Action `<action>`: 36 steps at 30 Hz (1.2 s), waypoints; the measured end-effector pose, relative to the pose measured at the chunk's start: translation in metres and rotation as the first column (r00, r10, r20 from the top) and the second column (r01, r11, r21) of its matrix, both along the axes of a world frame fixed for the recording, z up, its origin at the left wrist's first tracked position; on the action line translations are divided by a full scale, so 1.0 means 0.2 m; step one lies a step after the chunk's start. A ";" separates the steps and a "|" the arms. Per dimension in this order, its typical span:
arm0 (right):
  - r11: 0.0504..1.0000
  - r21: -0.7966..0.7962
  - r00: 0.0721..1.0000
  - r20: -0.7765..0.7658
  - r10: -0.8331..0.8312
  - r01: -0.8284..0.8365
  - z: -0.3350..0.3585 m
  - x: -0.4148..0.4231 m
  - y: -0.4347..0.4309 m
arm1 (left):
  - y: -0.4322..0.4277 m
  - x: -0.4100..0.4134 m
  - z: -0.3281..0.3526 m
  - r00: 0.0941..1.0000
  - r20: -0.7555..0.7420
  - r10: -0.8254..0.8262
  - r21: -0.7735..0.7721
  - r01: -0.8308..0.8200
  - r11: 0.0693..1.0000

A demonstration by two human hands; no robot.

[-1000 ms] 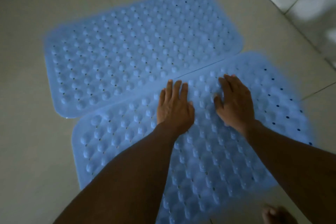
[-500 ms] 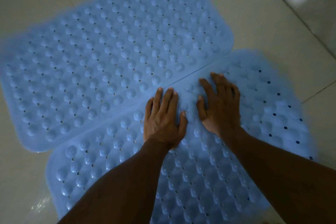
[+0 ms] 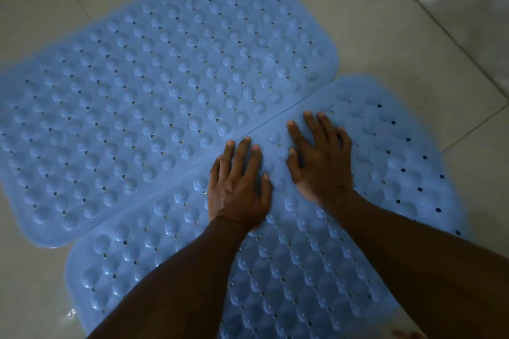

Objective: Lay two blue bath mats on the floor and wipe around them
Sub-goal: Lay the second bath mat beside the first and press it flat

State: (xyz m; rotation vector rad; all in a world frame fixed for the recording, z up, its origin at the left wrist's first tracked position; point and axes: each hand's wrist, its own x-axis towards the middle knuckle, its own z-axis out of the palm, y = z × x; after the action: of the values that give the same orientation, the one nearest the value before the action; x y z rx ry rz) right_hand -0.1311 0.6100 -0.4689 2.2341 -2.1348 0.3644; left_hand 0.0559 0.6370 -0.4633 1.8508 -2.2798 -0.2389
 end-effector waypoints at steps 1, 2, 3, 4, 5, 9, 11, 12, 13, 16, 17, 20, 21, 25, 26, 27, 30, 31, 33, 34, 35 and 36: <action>1.000 0.013 1.000 0.006 -0.001 0.001 0.00 0.00 0.00 | 0.00 0.00 0.00 1.000 0.000 -0.003 0.004 0.003 1.000; 1.000 0.025 1.000 0.011 -0.005 0.005 0.00 0.00 0.01 | 0.00 0.00 0.00 1.000 -0.002 -0.004 0.008 0.004 1.000; 0.999 0.033 1.000 0.009 -0.008 0.007 -0.01 0.00 0.01 | 0.01 0.00 0.01 1.000 0.000 -0.003 0.018 0.003 1.000; 0.999 0.041 1.000 0.004 -0.007 0.007 -0.01 0.00 0.01 | 0.01 0.00 0.01 1.000 0.009 -0.001 0.035 0.000 0.999; 0.999 0.050 1.000 0.001 0.000 0.000 -0.01 0.00 0.02 | 0.01 0.01 0.02 1.000 0.023 0.001 0.059 -0.002 0.998; 0.979 0.198 0.998 -0.016 0.052 -0.048 0.05 -0.03 0.03 | 0.03 0.03 0.09 0.993 0.087 -0.073 0.244 0.050 0.969; 0.988 0.142 0.997 -0.036 0.064 -0.059 0.09 0.01 0.11 | 0.11 0.09 0.15 0.995 0.082 -0.052 0.243 0.030 0.970; 0.993 0.099 0.997 -0.028 0.069 -0.066 0.10 0.05 0.18 | 0.17 0.13 0.17 0.998 0.060 -0.007 0.212 -0.006 0.977; 0.994 0.069 0.996 -0.004 0.085 -0.084 0.11 0.11 0.28 | 0.26 0.18 0.19 0.998 0.041 0.044 0.188 -0.050 0.981; 0.979 0.082 0.979 0.103 0.176 -0.184 0.08 0.34 0.62 | 0.63 0.35 0.18 0.987 0.018 0.160 0.179 -0.161 0.971; 0.970 0.080 0.967 0.132 0.217 -0.229 0.06 0.40 0.73 | 0.76 0.40 0.16 0.981 0.008 0.195 0.177 -0.193 0.965; 0.922 0.045 0.909 0.194 0.370 -0.385 0.03 0.54 0.99 | 1.13 0.52 0.11 0.952 0.011 0.306 0.182 -0.303 0.936; 0.904 0.035 0.889 0.201 0.411 -0.426 0.02 0.57 1.05 | 1.24 0.55 0.09 0.942 0.021 0.336 0.185 -0.334 0.924; 0.859 0.047 0.849 0.189 0.493 -0.510 0.02 0.60 1.16 | 1.46 0.57 0.04 0.931 0.016 0.366 0.185 -0.362 0.914; 0.859 0.032 0.847 0.187 0.497 -0.511 0.02 0.60 1.16 | 1.47 0.56 0.03 0.926 0.003 0.378 0.175 -0.373 0.911; 0.863 0.009 0.848 0.193 0.494 -0.505 0.01 0.60 1.17 | 1.48 0.56 0.02 0.917 -0.015 0.398 0.170 -0.390 0.905; 0.896 -0.073 0.874 0.200 0.444 -0.438 -0.01 0.61 1.18 | 1.47 0.55 0.01 0.879 -0.079 0.470 0.175 -0.452 0.875; 0.901 -0.092 0.881 0.190 0.434 -0.424 -0.02 0.61 1.18 | 1.47 0.54 0.02 0.869 -0.079 0.488 0.178 -0.470 0.865; 0.891 -0.123 0.870 0.191 0.454 -0.438 -0.04 0.62 1.18 | 1.46 0.54 0.05 0.858 -0.054 0.510 0.194 -0.492 0.848; 0.884 -0.133 0.861 0.203 0.466 -0.448 -0.05 0.61 1.17 | 1.45 0.54 0.07 0.863 -0.038 0.503 0.205 -0.486 0.849; 0.880 -0.143 0.854 0.213 0.475 -0.453 -0.06 0.61 1.15 | 1.44 0.54 0.09 0.868 -0.019 0.497 0.213 -0.482 0.850; 0.878 -0.150 0.851 0.217 0.478 -0.455 -0.05 0.61 1.14 | 1.43 0.55 0.11 0.870 0.005 0.493 0.222 -0.482 0.848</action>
State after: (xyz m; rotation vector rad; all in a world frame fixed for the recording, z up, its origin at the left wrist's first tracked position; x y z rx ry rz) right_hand -0.0088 0.8382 -0.4797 2.7593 -1.5797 0.7790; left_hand 0.1654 0.9227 -0.4420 2.4261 -1.7186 -0.4615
